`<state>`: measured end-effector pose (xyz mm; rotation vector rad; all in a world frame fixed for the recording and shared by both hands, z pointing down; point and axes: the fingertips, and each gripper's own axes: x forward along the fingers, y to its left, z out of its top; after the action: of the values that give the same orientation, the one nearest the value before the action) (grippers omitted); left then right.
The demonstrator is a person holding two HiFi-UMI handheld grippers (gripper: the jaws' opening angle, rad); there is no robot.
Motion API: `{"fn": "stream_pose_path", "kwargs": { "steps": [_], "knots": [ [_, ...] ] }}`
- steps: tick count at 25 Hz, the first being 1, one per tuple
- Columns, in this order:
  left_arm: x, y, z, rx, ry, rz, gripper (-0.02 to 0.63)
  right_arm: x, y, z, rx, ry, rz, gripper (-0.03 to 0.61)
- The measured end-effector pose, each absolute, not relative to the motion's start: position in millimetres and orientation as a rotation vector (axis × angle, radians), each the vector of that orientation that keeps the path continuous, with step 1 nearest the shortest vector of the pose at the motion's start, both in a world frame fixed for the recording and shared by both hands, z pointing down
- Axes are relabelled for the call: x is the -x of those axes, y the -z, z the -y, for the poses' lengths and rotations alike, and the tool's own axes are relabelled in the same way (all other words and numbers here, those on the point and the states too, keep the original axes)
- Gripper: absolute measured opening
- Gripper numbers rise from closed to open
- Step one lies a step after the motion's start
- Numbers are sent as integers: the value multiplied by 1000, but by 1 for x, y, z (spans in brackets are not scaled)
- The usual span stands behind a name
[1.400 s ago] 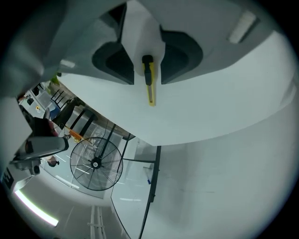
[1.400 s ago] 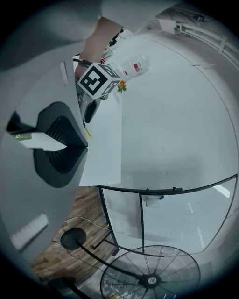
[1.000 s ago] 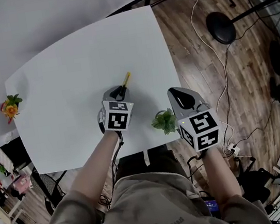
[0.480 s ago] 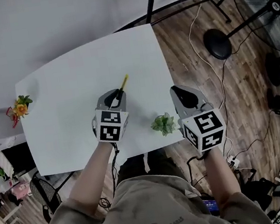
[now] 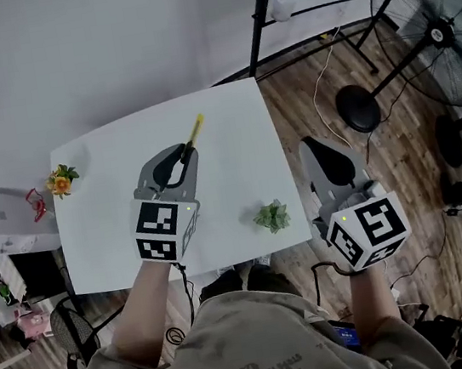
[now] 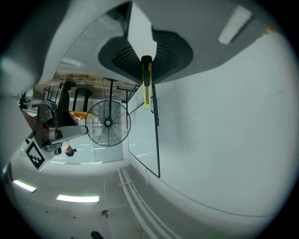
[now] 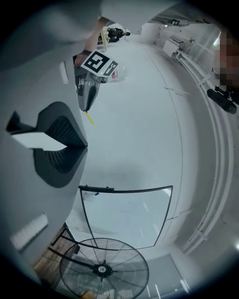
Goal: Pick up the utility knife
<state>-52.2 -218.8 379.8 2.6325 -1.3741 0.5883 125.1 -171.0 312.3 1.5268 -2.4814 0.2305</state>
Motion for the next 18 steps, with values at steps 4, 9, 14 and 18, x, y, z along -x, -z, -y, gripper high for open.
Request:
{"fn": "stream_pose_path", "kwargs": {
  "steps": [4, 9, 14, 18],
  "knots": [
    [60, -321, 207, -2723, -504, 1424, 64, -120, -265, 158, -1550, -139, 2567, 28],
    [69, -268, 184, -2788, -381, 1475, 64, -116, -222, 142, -1569, -42, 2637, 28],
    [80, -236, 158, -2815, -311, 1493, 64, -112, -196, 129, -1586, 16, 2703, 28],
    [86, -223, 143, -2819, -275, 1531, 64, -111, -196, 118, -1532, 29, 2712, 26]
  ]
}}
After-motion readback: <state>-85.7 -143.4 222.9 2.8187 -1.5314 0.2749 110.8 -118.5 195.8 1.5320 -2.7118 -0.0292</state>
